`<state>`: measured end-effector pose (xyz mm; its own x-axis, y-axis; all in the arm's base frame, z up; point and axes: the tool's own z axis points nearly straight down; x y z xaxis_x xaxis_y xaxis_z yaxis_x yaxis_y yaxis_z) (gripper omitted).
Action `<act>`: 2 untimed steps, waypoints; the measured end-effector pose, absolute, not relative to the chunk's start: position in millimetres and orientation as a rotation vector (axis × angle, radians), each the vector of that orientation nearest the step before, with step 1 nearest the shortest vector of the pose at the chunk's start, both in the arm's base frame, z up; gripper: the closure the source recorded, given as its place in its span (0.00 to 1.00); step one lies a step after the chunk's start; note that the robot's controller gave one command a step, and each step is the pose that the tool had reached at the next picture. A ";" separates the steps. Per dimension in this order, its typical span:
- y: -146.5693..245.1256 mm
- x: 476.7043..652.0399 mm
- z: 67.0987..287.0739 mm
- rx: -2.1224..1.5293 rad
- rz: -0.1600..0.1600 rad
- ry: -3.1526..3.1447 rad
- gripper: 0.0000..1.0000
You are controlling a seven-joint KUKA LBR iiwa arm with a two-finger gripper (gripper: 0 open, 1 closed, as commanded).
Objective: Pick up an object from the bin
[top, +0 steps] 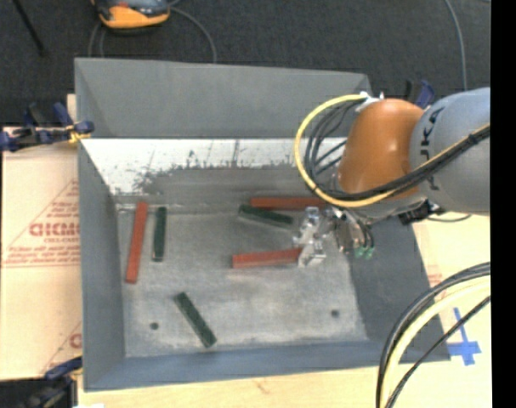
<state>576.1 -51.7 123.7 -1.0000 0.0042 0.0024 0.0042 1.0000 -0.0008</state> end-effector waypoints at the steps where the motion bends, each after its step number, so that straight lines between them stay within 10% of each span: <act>1: -40.8 578.7 166.2 -0.004 0.001 -3.147 1.00; 2: -34.9 571.7 263.5 0.033 0.002 -3.145 1.00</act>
Offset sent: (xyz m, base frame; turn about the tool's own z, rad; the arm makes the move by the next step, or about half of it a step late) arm -0.0055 0.0185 0.1391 -0.0270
